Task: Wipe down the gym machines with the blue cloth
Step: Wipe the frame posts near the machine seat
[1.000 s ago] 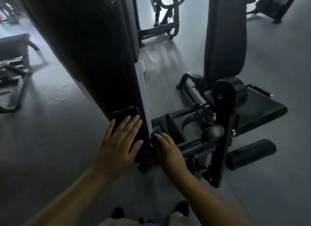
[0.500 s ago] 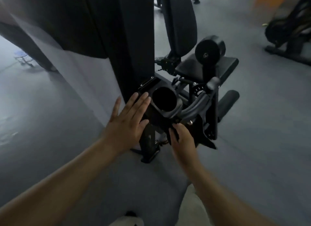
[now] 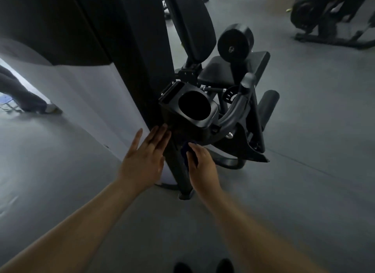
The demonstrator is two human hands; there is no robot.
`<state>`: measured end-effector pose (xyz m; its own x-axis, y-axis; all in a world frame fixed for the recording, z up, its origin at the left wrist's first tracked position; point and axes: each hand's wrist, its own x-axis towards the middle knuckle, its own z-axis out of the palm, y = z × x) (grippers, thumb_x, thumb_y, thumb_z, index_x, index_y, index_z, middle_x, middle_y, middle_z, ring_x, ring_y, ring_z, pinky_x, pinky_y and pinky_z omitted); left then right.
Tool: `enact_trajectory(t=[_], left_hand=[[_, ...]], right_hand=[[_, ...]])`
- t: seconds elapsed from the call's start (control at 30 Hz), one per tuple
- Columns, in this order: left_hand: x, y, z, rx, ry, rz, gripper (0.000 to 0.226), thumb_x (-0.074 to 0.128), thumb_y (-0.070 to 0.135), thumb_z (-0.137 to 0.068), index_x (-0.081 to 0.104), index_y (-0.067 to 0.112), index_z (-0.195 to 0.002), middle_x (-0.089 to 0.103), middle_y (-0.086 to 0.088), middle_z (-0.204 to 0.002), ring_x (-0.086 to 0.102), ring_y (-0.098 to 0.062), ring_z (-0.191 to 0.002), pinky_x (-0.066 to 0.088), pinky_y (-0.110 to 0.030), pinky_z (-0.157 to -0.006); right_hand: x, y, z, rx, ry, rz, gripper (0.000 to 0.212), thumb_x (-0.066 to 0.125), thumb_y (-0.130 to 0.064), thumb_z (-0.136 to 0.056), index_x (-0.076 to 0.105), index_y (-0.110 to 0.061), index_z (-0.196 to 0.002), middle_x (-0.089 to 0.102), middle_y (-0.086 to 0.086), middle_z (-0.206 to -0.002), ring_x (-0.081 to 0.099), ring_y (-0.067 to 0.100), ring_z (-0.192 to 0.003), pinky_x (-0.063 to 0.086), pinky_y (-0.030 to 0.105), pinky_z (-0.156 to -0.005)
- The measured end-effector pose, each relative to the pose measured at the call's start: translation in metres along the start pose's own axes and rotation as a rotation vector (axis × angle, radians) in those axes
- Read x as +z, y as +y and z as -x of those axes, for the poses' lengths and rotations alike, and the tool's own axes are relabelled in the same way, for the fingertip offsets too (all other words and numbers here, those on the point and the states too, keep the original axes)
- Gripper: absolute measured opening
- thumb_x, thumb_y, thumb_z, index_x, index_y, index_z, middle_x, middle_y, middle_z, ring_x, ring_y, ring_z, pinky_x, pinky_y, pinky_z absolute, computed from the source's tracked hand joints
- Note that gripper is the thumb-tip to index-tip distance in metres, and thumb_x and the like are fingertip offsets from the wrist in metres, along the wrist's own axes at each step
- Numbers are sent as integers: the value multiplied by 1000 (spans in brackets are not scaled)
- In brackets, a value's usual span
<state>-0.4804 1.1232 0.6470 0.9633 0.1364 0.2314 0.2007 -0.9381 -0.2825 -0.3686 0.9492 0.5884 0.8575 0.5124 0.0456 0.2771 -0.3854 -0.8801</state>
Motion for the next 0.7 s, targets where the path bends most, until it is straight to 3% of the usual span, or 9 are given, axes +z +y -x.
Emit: enact_trajectory(t=[0.07, 0.2, 0.43, 0.6, 0.7], left_hand=[[11, 0, 2, 2, 14, -16, 89, 59, 38, -106, 8, 15, -176, -1, -6, -184, 14, -24, -169, 11, -60, -135], [38, -1, 2, -1, 127, 7, 89, 60, 31, -108, 5, 15, -176, -4, -4, -184, 12, -25, -169, 14, -61, -134], [88, -11, -3, 26, 358, 78, 70, 53, 18, -108, 27, 11, -172, 20, -6, -182, 20, -25, -168, 26, -62, -131], [117, -27, -16, 74, 424, 45, 62, 41, 28, -113, 29, 15, -172, 22, -3, -181, 22, -24, -168, 22, -62, -133], [130, -30, -20, 90, 509, 53, 56, 34, 34, -118, 36, 14, -170, 28, -5, -179, 26, -25, -166, 25, -63, -132]], right_hand=[[14, 4, -7, -38, 24, -22, 41, 54, -37, -113, 59, -23, -152, 58, -7, -154, 53, 6, -140, 39, 16, -114], [43, 15, -25, -189, 55, -16, 44, 59, -38, -111, 59, -22, -152, 57, -5, -153, 57, 8, -135, 52, 29, -111], [80, 31, -62, -507, 260, 30, 42, 69, -30, -108, 64, -13, -146, 59, 5, -146, 66, 20, -126, 60, 36, -101], [111, 69, -75, -669, 544, 350, 29, 71, -31, -106, 74, -22, -134, 66, 2, -146, 65, 24, -126, 43, 41, -107], [116, 76, -83, -734, 675, 402, 24, 74, -32, -105, 77, -25, -127, 70, -1, -140, 65, 26, -126, 38, 42, -106]])
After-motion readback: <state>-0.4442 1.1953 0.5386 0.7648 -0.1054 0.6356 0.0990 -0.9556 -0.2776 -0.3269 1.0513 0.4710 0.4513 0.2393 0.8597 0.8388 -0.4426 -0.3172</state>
